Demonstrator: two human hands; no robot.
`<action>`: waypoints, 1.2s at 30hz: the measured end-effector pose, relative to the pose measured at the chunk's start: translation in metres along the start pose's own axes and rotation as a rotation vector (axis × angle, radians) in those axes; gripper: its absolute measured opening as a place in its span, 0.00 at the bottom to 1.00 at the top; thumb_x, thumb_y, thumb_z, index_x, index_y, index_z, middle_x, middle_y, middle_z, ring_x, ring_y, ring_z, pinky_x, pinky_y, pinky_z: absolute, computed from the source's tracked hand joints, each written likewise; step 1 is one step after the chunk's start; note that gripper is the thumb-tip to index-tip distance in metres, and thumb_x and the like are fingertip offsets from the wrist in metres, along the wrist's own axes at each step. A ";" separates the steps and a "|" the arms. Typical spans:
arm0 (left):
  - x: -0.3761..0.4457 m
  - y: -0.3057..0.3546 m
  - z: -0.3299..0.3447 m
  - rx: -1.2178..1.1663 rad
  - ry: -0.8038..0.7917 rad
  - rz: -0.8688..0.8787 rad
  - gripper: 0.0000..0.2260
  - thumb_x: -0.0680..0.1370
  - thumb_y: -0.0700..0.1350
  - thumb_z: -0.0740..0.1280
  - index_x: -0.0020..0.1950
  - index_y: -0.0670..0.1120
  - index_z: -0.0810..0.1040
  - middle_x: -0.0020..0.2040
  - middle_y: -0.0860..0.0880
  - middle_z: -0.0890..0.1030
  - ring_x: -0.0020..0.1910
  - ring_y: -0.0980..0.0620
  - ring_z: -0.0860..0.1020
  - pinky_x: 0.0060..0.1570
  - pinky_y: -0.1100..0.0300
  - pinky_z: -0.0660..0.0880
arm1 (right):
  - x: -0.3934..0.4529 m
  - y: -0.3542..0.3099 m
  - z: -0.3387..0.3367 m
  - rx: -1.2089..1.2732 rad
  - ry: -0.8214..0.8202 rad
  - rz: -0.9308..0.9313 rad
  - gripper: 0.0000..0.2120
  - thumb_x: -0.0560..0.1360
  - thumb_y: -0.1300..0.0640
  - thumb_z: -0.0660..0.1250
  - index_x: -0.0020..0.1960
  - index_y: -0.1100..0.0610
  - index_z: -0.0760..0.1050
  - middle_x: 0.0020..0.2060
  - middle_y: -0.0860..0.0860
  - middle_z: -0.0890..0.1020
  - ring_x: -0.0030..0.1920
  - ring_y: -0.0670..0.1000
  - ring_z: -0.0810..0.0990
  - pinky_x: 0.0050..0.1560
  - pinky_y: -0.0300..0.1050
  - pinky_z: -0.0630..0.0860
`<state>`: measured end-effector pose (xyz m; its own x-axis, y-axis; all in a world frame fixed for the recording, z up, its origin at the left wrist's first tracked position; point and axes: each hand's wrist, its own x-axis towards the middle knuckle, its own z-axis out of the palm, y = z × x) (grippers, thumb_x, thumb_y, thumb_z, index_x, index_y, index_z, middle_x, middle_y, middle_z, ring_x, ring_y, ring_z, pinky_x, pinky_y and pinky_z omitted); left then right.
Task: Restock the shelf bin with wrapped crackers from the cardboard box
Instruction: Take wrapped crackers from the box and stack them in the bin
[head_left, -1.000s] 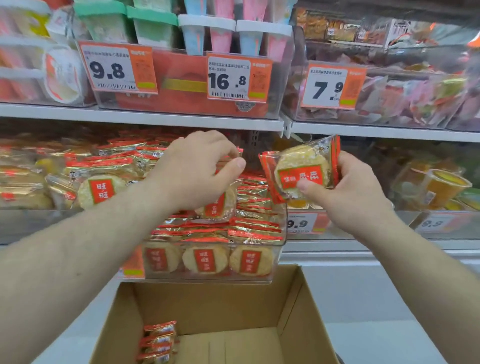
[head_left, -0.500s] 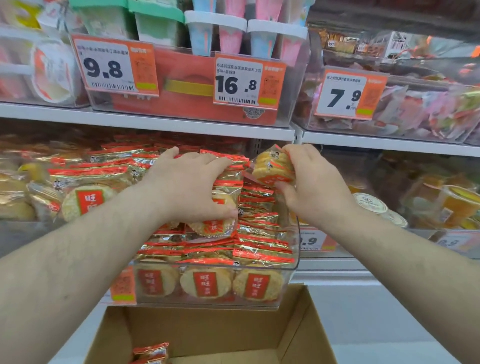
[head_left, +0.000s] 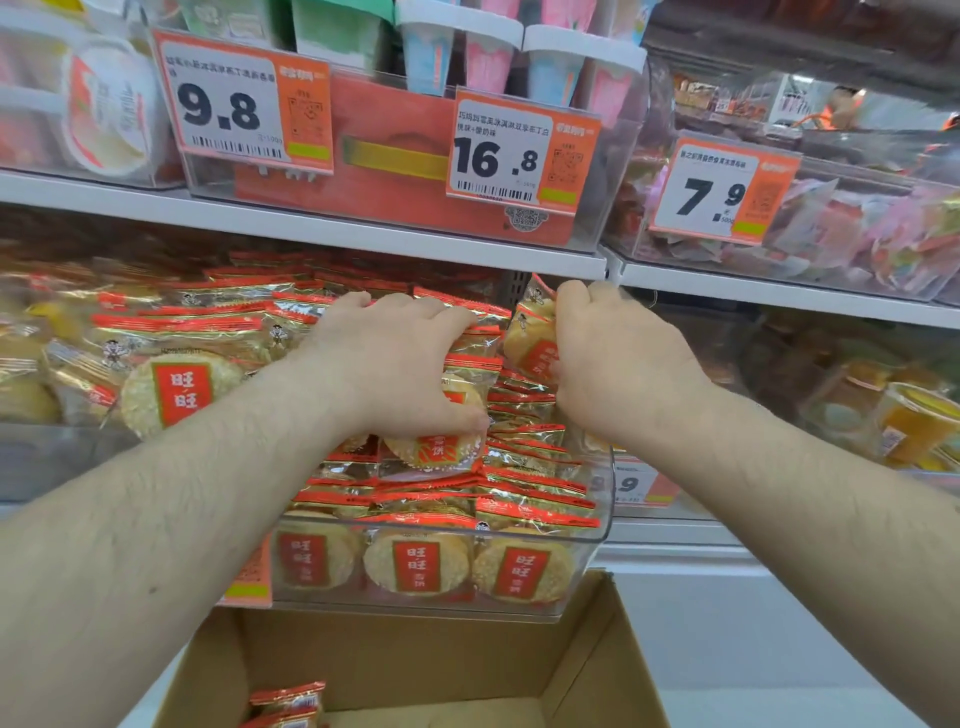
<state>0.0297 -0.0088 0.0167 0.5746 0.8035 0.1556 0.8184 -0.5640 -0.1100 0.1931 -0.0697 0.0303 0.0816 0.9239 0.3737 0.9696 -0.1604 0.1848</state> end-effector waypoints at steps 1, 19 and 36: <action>0.000 0.001 0.000 0.009 0.007 0.004 0.43 0.68 0.76 0.58 0.77 0.55 0.53 0.77 0.54 0.61 0.75 0.49 0.60 0.74 0.43 0.55 | -0.001 -0.002 -0.002 -0.007 -0.001 -0.002 0.18 0.75 0.60 0.67 0.61 0.59 0.64 0.57 0.58 0.72 0.55 0.59 0.76 0.40 0.49 0.68; 0.025 -0.004 -0.014 0.085 -0.163 0.044 0.52 0.59 0.78 0.65 0.75 0.53 0.54 0.72 0.51 0.68 0.67 0.46 0.71 0.62 0.44 0.70 | 0.025 0.005 0.017 0.132 -0.159 0.086 0.13 0.78 0.58 0.66 0.53 0.56 0.61 0.53 0.57 0.70 0.54 0.61 0.76 0.43 0.50 0.68; 0.023 -0.003 -0.010 0.085 -0.124 0.049 0.49 0.60 0.77 0.65 0.73 0.53 0.57 0.68 0.51 0.71 0.65 0.46 0.72 0.61 0.44 0.70 | 0.079 0.009 0.049 0.153 -0.224 -0.083 0.23 0.74 0.67 0.61 0.68 0.57 0.64 0.58 0.58 0.74 0.48 0.56 0.74 0.43 0.48 0.70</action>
<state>0.0401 0.0095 0.0302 0.6048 0.7960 0.0260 0.7837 -0.5890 -0.1975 0.2193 0.0189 0.0172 0.0334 0.9882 0.1494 0.9972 -0.0428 0.0608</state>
